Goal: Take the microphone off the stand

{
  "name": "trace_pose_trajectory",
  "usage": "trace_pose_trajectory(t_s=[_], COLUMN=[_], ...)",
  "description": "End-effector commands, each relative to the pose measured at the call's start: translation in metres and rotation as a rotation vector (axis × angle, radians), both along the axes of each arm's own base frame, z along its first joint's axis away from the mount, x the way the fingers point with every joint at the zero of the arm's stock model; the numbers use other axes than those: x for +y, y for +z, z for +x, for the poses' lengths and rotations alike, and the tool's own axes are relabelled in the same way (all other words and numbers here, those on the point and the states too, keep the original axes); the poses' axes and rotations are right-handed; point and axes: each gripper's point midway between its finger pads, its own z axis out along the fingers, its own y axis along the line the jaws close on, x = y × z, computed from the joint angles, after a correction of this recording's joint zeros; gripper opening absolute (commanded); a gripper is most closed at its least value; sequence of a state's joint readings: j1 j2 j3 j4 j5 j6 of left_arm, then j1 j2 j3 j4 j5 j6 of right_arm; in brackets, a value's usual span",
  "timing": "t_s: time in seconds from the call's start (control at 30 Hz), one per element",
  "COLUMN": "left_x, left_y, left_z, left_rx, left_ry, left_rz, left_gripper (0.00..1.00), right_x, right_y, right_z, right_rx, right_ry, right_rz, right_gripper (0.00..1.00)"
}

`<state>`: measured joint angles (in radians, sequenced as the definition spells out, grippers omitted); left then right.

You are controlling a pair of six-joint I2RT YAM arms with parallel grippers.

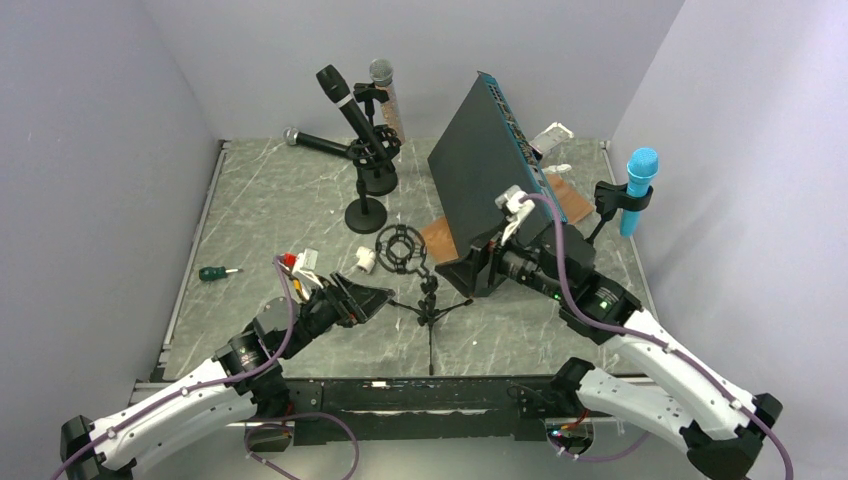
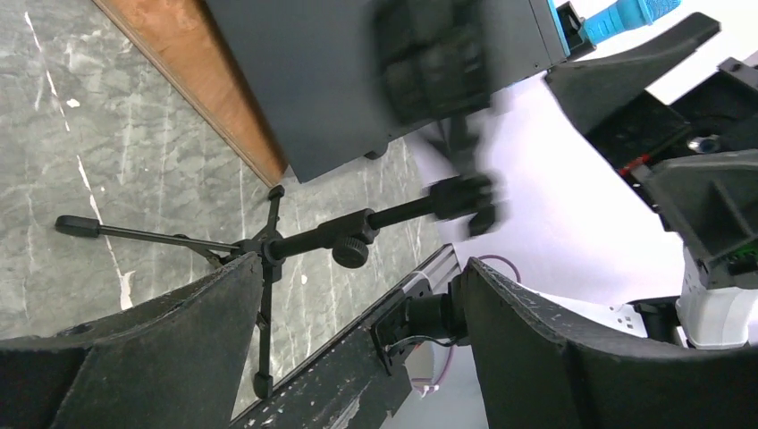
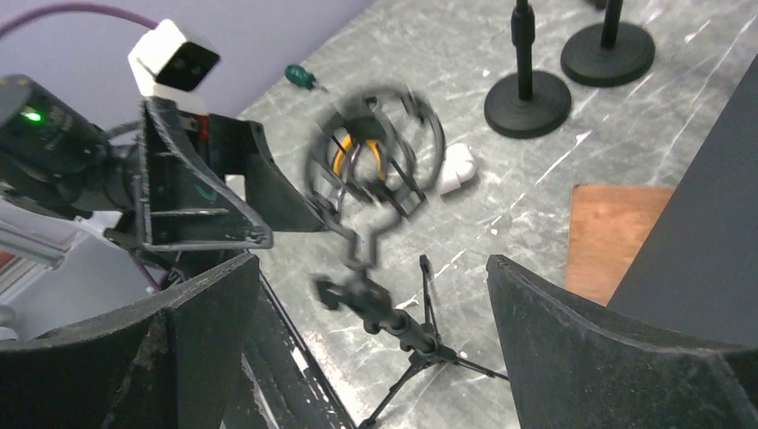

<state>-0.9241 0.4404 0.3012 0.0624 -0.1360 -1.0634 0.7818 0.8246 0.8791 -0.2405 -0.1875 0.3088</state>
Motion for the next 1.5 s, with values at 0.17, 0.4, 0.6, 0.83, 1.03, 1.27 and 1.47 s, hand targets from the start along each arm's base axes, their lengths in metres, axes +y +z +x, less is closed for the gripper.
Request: trace_pose_trajectory(t_s=[0.17,0.4,0.6,0.83,1.03,1.27,1.47], left_x=[0.008,0.016,0.023,0.047,0.082,0.094,0.095], left_y=[0.013,0.01,0.035,0.077,0.122,0.175,0.205], left_z=[0.003,0.003,0.011,0.057,0.122,0.202,0.248], left_rx=[-0.04,-0.042,-0.139,-0.18,-0.09,-0.124,-0.244], left_ry=[0.031,0.058,0.062,0.135,0.276,0.4,0.403], left_rz=[0.01,0.023,0.159,0.473,0.566,0.494,0.347], left_gripper=[0.85,0.86,0.93,0.99,0.99,0.98,0.93], right_x=[-0.006,-0.004,-0.003,-0.001,-0.003,-0.004,-0.01], right_y=[0.051,0.043,0.036,0.026,0.026,0.029,0.029], right_z=[-0.003,-0.003,-0.001,0.002,0.003,0.007,0.006], right_rx=[-0.095,-0.075,-0.059,-0.035,-0.042,-0.08,-0.114], right_ry=[-0.011,-0.013,-0.016,-0.026,-0.034,-0.042,-0.051], right_rz=[0.073,0.082,0.071,0.057,0.059,0.043,0.044], right_gripper=[1.0,1.0,1.0,1.0,1.0,1.0,1.0])
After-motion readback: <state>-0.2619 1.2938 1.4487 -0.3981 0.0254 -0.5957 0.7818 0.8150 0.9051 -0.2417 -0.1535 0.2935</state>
